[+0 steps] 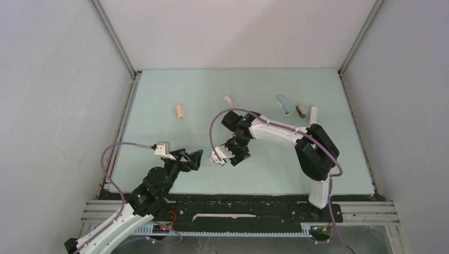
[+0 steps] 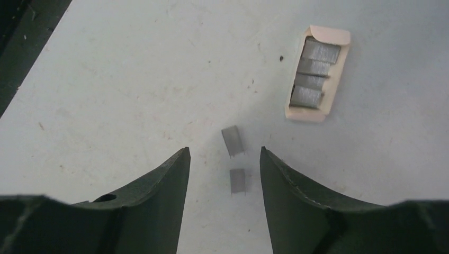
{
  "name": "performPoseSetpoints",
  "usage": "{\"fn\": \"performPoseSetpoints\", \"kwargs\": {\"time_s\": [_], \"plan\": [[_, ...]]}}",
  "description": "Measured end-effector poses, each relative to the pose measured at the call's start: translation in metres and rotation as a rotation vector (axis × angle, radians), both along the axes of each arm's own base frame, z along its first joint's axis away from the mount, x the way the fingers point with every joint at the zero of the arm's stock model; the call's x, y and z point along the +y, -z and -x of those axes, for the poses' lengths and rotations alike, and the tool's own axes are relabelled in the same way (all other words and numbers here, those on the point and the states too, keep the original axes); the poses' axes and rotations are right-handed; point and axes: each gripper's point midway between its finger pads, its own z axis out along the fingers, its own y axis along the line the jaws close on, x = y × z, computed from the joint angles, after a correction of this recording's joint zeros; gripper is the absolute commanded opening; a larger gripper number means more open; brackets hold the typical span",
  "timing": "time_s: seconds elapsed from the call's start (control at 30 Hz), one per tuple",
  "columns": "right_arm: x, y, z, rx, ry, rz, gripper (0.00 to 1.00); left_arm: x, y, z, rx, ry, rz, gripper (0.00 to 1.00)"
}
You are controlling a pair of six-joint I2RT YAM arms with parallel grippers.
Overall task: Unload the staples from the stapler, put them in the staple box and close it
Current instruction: Pick up the staple from the center of the board.
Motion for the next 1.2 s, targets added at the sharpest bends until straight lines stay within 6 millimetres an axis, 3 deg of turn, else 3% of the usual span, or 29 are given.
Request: {"fn": "performPoseSetpoints", "kwargs": {"time_s": [0.17, 0.53, 1.03, 1.2], "plan": [[0.005, 0.019, -0.001, -0.002, -0.015, 0.072, 0.54, 0.005, 0.003, 0.0, 0.0, -0.019, -0.002, 1.0], [-0.005, 0.046, -0.011, -0.039, -0.007, 0.173, 0.47, 0.007, 0.005, 0.001, 0.006, -0.025, -0.01, 1.0], [0.0, 0.047, -0.019, -0.061, 0.025, 0.178, 0.4, 0.007, 0.002, 0.001, -0.004, -0.025, 0.002, 1.0], [-0.001, 0.048, -0.017, -0.049, 0.048, 0.187, 0.32, 0.008, 0.001, 0.002, -0.009, -0.025, 0.007, 1.0]]}}
